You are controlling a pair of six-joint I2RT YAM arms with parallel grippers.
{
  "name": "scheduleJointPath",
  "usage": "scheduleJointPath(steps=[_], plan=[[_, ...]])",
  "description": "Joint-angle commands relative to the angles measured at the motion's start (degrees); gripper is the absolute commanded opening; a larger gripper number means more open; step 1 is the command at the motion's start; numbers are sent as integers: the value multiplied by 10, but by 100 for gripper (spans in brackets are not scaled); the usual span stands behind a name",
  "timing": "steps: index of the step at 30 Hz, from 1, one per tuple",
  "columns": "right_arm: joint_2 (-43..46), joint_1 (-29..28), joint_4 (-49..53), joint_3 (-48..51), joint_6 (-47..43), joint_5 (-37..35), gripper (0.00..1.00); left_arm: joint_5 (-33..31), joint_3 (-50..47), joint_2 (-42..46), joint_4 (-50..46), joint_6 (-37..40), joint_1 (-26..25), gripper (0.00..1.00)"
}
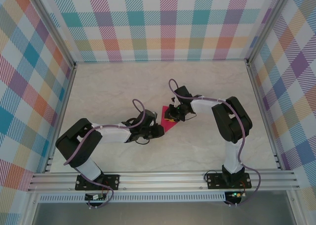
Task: Fold a paper plane with a square sheet of paper (pick it up from the middle)
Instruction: Fourth fold the wing at the center of the table.
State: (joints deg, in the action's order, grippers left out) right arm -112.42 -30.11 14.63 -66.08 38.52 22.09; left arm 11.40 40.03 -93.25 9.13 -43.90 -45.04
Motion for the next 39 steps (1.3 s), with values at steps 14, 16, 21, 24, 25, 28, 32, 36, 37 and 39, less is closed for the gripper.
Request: scheduleJointPath(steps=[14,16,21,24,25,28,32,36,37,39], plan=[[-40,0,22,10,1,-65,22,28,-8,-13,79,-12,19,26],[-40,0,22,10,2,-65,22,33,-10,-21,83,-15,20,25],[-41,0,23,11,2,-68,22,44,-8,-34,82,-18,21,23],[-41,0,23,11,2,-68,22,44,-9,-35,77,-19,21,23],[-41,0,22,11,3,-68,22,42,-8,-35,73,-18,21,23],[-43,0,23,11,3,-69,22,33,-6,-37,60,-17,21,23],[-45,0,23,11,3,-70,22,29,-6,-42,52,-18,21,22],[-46,0,23,11,4,-71,22,21,-5,-42,37,-15,21,21],[-45,0,24,11,4,-70,22,22,-6,-43,38,-14,21,21],[-46,0,23,11,5,-71,22,23,-6,-45,37,-15,21,21]])
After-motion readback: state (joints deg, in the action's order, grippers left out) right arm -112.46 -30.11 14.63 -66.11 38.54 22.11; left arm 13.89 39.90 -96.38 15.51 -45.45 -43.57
